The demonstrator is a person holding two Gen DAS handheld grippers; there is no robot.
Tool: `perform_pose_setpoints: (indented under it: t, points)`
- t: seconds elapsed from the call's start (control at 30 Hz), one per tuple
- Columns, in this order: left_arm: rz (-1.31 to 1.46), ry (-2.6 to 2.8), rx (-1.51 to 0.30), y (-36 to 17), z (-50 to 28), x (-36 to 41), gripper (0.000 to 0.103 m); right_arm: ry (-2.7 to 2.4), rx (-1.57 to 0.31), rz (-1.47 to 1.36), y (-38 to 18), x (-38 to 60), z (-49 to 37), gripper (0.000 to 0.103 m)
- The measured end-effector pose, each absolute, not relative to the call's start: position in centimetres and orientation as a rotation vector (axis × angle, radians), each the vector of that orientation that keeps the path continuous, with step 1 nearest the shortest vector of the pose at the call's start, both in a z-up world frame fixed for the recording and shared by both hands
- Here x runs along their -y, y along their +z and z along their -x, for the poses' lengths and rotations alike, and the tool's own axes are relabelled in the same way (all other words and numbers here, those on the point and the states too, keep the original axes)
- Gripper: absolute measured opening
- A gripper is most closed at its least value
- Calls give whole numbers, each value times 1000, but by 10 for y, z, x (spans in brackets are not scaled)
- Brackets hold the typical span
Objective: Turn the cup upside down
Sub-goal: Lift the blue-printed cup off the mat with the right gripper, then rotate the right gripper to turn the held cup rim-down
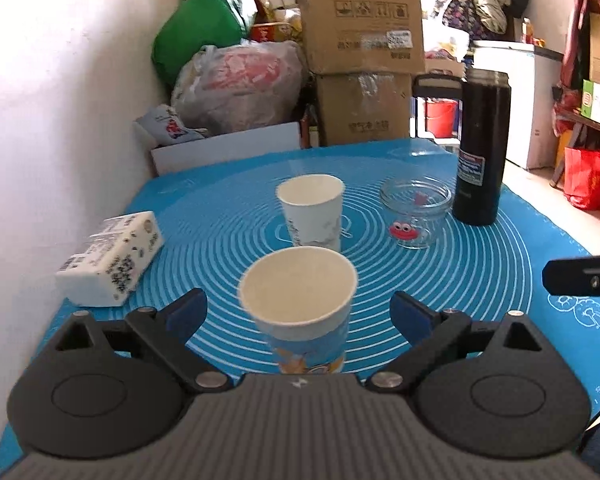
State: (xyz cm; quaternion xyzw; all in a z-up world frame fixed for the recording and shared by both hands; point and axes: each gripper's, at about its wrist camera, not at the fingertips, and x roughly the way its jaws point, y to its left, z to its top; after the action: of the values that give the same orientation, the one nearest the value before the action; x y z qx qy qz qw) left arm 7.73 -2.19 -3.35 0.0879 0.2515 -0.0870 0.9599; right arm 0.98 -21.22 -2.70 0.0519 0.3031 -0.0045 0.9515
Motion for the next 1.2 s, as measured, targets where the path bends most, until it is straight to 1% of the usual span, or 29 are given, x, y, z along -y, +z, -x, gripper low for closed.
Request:
perform_pose_setpoints:
  t: [0.33, 0.47, 0.67, 0.83, 1.03, 1.2]
  points:
    - [-105, -99, -514, -16, -53, -12, 97, 4, -588, 103, -4, 179, -4, 103]
    - [-75, -59, -522, -16, -45, -30, 97, -13, -568, 293, 2, 153, -8, 103]
    - [-37, 49, -527, -23, -40, -61, 97, -56, -487, 768, 1, 93, -14, 103]
    - [18, 99, -537, -28, -39, -83, 97, -77, -420, 1200, -15, 43, -28, 103]
    - [8, 156, -505, -31, -34, -94, 97, -66, -284, 1804, -67, -2, -32, 103]
    - [29, 200, -507, -35, -34, -111, 97, -5, -177, 2281, -119, -8, -35, 103]
